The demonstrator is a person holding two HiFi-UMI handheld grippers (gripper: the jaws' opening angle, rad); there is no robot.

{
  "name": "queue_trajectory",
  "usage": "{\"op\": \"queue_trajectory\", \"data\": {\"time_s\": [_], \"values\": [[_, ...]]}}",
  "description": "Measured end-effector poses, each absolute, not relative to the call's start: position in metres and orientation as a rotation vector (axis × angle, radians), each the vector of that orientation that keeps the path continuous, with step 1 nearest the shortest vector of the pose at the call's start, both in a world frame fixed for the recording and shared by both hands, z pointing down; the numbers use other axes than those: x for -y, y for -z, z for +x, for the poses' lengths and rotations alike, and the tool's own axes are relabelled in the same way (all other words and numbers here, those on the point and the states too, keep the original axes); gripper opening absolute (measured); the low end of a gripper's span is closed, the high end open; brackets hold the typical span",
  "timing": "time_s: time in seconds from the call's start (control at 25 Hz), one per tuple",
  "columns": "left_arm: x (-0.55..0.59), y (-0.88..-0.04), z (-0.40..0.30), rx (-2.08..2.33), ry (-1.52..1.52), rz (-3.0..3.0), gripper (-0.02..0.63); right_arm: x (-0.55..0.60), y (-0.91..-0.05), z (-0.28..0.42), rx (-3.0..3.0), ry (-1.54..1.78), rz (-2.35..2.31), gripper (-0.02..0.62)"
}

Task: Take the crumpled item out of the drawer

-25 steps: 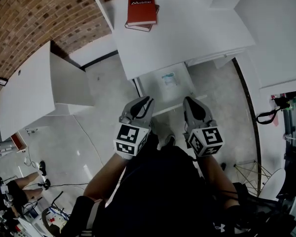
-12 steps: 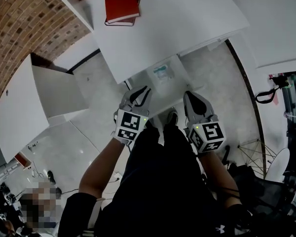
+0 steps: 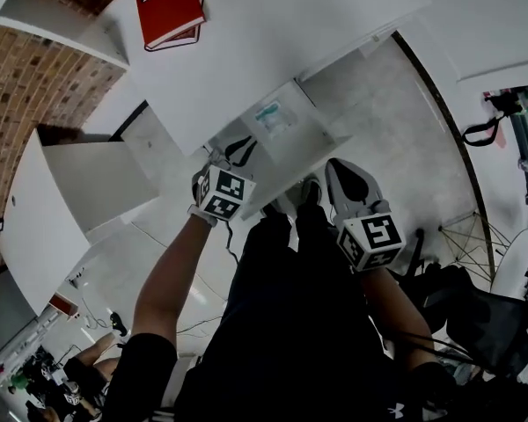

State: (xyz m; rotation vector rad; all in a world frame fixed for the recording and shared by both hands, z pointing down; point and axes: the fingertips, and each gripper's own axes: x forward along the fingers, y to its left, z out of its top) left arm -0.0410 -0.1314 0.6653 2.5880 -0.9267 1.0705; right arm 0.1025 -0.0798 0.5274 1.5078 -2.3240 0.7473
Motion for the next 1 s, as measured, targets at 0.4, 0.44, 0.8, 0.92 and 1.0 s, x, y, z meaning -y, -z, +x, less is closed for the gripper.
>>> {"op": "queue_trajectory", "data": {"time_s": [0.4, 0.44, 0.8, 0.92, 1.0], "values": [[0.146, -0.752, -0.002, 0.751, -1.277, 2.479, 0.08, 0.069, -0.556, 0.144, 2.207, -0.877, 1.625, 0.003], [0.147, -0.76, 0.001, 0.744, -1.294, 2.463, 0.083, 0.067, -0.559, 0.149, 2.193, -0.889, 1.634, 0.003], [0.159, -0.83, 0.013, 0.663, -1.487, 2.337, 0.106, 0.059, -0.575, 0.188, 2.081, -0.96, 1.728, 0.003], [0.163, -0.851, 0.011, 0.674, -1.498, 2.286, 0.106, 0.055, -0.583, 0.195, 2.055, -0.98, 1.731, 0.003], [0.163, -0.864, 0.01, 0.68, -1.496, 2.254, 0.106, 0.052, -0.587, 0.2, 2.033, -0.987, 1.729, 0.003]]}}
